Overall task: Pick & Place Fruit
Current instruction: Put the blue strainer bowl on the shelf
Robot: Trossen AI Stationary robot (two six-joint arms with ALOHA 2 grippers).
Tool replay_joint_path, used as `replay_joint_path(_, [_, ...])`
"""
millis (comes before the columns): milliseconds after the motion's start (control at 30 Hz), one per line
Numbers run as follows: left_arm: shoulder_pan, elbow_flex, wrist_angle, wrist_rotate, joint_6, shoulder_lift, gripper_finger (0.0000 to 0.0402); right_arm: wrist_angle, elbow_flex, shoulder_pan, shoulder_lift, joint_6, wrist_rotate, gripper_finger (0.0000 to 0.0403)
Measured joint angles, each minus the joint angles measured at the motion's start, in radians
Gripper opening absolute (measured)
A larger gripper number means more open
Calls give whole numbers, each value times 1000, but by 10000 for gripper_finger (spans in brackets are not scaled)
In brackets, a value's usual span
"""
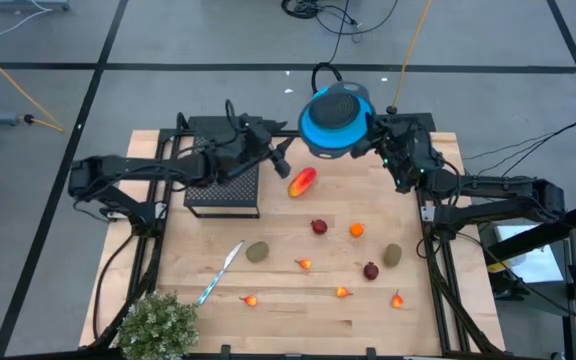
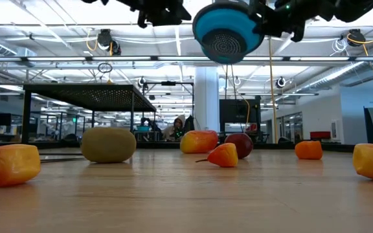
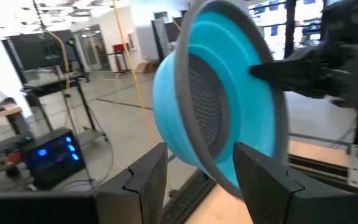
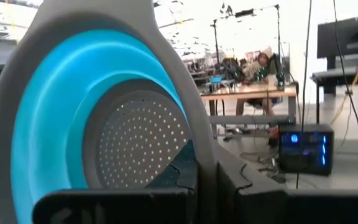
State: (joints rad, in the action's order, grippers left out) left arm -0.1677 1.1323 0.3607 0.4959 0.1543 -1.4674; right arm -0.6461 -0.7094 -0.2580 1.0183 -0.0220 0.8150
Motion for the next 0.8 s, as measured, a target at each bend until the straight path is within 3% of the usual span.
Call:
replay_joint_path(267, [-2,88,-48,57,4,-65,184,-65,0,31,0,-103,1,7])
replay_joint_path(800, [-17,103,-44,53,-59,-78,184,-104,0,51,54,-43,-8,7])
